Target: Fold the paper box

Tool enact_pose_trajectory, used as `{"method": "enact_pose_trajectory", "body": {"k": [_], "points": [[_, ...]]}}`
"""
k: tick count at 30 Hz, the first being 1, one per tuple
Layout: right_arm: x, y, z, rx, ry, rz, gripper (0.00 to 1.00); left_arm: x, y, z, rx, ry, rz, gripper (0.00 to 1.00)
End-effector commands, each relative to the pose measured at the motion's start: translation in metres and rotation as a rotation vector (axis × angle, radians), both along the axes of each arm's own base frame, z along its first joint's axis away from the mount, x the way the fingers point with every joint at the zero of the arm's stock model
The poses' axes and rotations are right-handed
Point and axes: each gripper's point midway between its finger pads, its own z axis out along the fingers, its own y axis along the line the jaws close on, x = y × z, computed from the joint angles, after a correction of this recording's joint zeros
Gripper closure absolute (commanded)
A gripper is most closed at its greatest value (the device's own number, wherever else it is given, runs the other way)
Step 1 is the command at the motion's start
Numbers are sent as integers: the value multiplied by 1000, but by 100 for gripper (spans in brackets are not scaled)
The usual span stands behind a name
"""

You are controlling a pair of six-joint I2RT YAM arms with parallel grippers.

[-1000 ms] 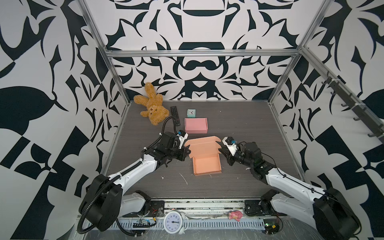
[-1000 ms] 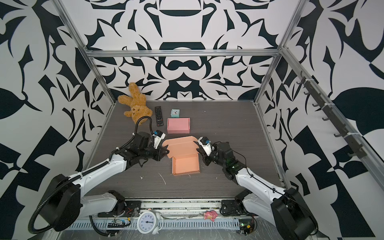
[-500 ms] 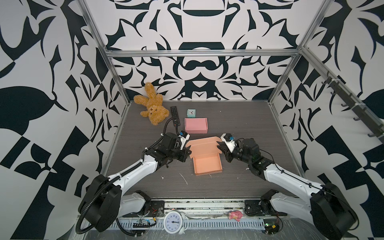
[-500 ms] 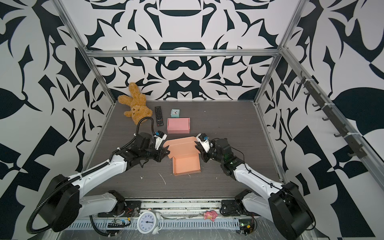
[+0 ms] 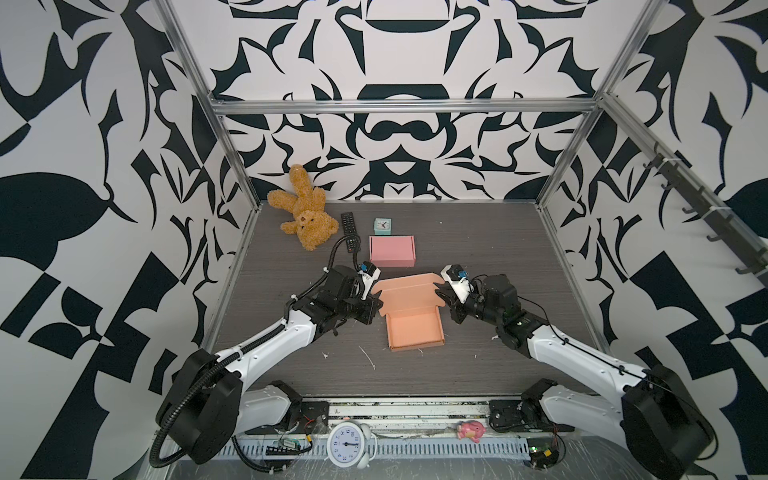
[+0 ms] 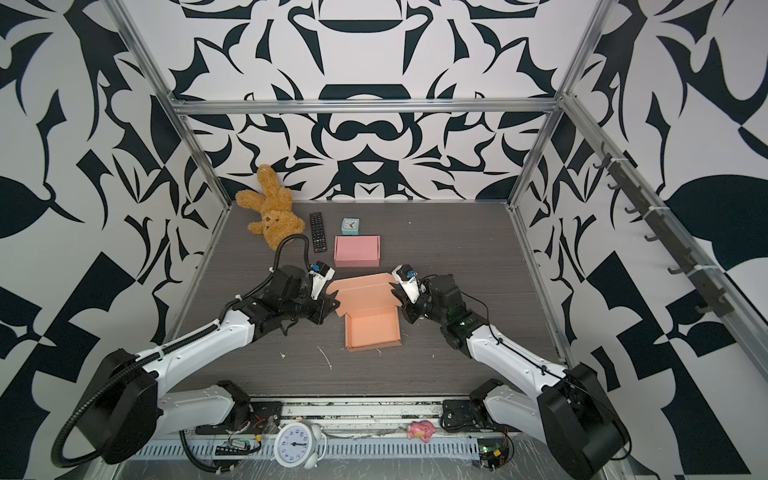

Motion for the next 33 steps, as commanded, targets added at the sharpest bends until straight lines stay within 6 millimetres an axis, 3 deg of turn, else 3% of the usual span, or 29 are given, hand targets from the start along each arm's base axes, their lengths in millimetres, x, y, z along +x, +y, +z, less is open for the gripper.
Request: {"method": "enact_pose_trajectory", "body": {"k": [1, 9, 17, 18, 25, 33], "points": [[12, 1, 20, 20, -21, -40, 93, 4, 3, 6, 28, -21, 22, 93], [22, 5, 22, 26, 15, -95, 94, 22, -1, 22, 16, -85, 69, 94], [28, 20, 21, 25, 36, -115, 83, 41, -6, 35, 20, -165, 119, 94], [29, 20, 19, 24, 48, -118, 82, 44, -7, 25, 43, -155, 121, 94], [34, 23, 8, 9, 94, -133, 79, 51, -11, 10, 100, -204, 128, 95], [35, 24, 5, 9, 107, -136, 76, 50, -17, 4, 131, -275, 139, 95]]}}
